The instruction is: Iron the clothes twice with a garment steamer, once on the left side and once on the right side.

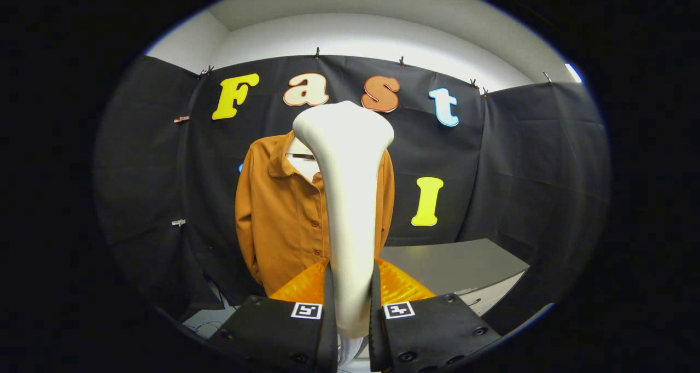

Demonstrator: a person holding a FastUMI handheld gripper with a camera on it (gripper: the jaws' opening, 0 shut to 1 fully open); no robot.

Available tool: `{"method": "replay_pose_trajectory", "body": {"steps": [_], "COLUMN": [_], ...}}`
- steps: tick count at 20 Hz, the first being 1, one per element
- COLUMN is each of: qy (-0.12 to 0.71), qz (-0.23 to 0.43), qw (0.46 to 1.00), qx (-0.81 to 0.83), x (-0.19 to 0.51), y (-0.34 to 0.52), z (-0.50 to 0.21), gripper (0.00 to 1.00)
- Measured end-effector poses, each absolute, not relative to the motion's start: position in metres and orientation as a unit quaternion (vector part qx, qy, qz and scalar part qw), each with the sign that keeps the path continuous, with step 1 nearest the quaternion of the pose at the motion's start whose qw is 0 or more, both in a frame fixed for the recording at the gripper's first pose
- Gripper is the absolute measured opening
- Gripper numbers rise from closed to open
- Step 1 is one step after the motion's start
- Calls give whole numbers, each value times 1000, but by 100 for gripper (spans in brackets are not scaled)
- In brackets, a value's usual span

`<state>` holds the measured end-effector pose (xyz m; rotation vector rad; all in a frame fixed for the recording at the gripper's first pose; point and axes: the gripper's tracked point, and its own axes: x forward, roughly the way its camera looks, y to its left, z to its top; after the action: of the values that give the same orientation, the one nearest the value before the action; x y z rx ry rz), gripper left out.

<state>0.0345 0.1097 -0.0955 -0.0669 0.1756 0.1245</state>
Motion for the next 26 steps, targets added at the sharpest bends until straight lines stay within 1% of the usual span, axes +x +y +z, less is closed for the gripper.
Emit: {"method": "replay_pose_trajectory", "body": {"steps": [6, 26], "qy": [79, 87], "qz": [63, 67], "qw": [994, 994], "qx": [-32, -27], "x": [29, 28], "y": [108, 118], "z": [-84, -89], "gripper": [26, 26]}}
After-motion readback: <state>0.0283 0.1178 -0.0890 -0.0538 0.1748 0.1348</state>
